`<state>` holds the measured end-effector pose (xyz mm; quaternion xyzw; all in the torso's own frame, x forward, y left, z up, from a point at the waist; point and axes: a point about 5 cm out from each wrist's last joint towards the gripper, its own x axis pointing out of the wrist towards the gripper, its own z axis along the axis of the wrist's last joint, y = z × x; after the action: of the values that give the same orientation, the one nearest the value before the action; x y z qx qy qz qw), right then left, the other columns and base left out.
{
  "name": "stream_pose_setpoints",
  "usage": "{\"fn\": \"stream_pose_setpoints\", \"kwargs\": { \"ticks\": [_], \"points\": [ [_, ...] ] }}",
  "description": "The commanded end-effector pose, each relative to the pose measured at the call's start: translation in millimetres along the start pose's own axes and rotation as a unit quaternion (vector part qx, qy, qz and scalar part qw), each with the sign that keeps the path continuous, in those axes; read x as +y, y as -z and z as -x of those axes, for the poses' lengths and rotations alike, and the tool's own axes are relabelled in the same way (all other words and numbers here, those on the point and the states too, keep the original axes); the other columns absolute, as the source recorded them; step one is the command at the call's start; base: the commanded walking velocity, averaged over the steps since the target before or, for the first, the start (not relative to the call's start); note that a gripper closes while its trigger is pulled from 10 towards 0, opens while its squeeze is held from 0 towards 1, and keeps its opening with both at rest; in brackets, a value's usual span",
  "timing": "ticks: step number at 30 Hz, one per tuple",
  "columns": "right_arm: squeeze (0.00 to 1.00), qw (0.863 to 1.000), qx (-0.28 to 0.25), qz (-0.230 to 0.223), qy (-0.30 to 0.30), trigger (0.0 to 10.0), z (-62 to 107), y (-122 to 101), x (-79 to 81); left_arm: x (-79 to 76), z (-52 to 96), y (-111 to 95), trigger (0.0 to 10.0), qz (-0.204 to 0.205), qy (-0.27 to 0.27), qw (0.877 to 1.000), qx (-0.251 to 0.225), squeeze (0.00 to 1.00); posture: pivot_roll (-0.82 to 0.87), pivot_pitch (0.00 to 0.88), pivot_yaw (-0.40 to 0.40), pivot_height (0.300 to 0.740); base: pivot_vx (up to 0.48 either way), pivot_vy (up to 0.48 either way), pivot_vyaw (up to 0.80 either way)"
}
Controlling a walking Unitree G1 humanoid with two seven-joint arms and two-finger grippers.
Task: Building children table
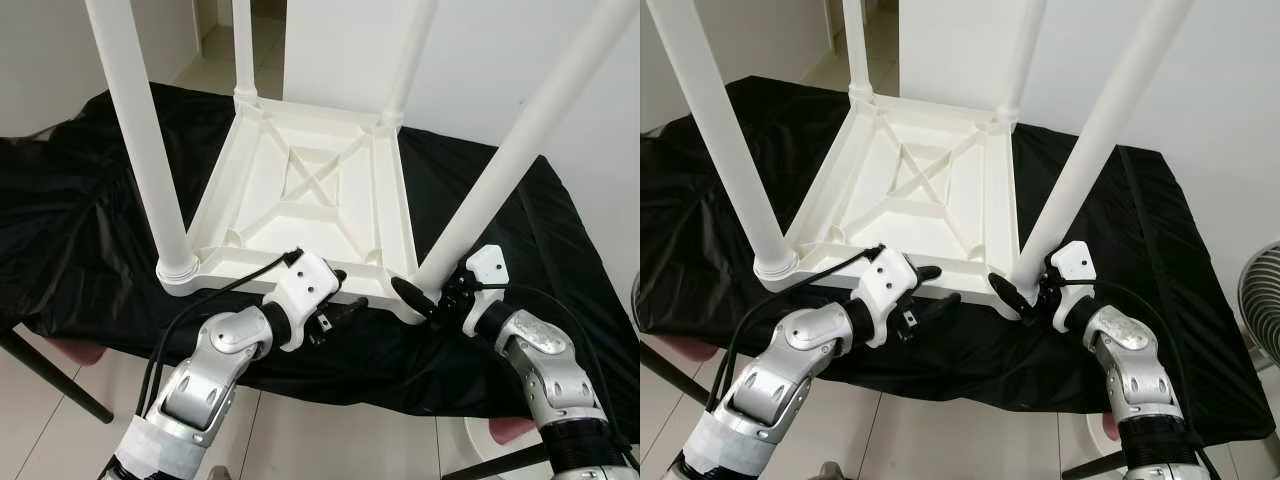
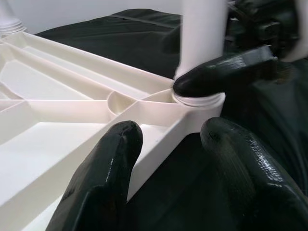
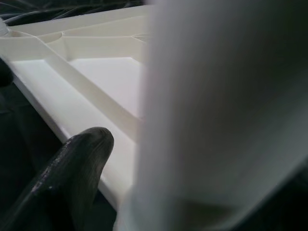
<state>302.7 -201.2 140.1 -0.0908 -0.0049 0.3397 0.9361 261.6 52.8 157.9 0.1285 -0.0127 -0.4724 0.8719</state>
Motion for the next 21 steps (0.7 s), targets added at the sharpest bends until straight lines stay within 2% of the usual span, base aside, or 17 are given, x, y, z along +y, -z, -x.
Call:
{"fn": "stream_pose_setpoints", "kwargs": {
  "ticks": [1,6,7,9,10,11,15,21],
  "points": [
    [0.00,1.000,0.012,0.006,-0.005,10.0,-1.2,2,-8.7,-6.1,-0.2,3,10.0,-0.004,0.009,1.000,0.003,0.00,0.11,0.034,-0.084,0.740,0.000,0.000,0.00],
    [0.00,1.000,0.013,0.006,-0.005,10.0,-3.5,3,-11.3,-6.9,-0.9,3,10.0,-0.002,0.009,1.000,0.003,0.00,0.12,0.037,-0.085,0.740,0.000,0.000,0.00],
    [0.00,1.000,0.006,0.003,-0.006,5.1,-8.4,4,-9.6,-7.7,-2.4,3,10.0,-0.002,0.008,1.000,0.003,0.00,0.13,0.038,-0.085,0.740,0.000,0.000,0.00],
    [0.00,1.000,0.001,0.001,-0.007,5.1,-11.8,4,-8.1,-8.2,-3.4,3,10.0,-0.003,0.007,1.000,0.002,0.00,0.13,0.038,-0.085,0.740,0.000,0.000,0.00],
    [0.00,1.000,-0.006,-0.011,-0.012,1.5,-15.5,5,-6.4,-8.4,-4.4,3,10.0,-0.003,0.007,1.000,0.001,0.00,0.13,0.039,-0.088,0.740,0.000,0.000,0.00],
    [0.00,1.000,-0.013,-0.019,-0.014,0.0,-18.6,5,-4.6,-8.1,-5.2,4,10.0,-0.004,0.005,1.000,0.001,0.00,0.13,0.038,-0.085,0.740,0.000,0.000,0.00],
    [0.00,0.999,-0.019,-0.027,-0.017,0.0,-23.1,7,-1.1,-6.4,-6.3,5,10.0,-0.005,0.000,1.000,0.002,0.00,0.13,0.036,-0.083,0.740,0.000,0.000,0.00],
    [0.00,0.998,-0.020,-0.049,-0.017,0.0,-28.5,19,12.7,-3.9,-5.2,9,10.0,-0.007,-0.013,1.000,0.009,0.00,0.12,0.030,-0.075,0.740,0.000,0.000,0.00]
  ]
}}
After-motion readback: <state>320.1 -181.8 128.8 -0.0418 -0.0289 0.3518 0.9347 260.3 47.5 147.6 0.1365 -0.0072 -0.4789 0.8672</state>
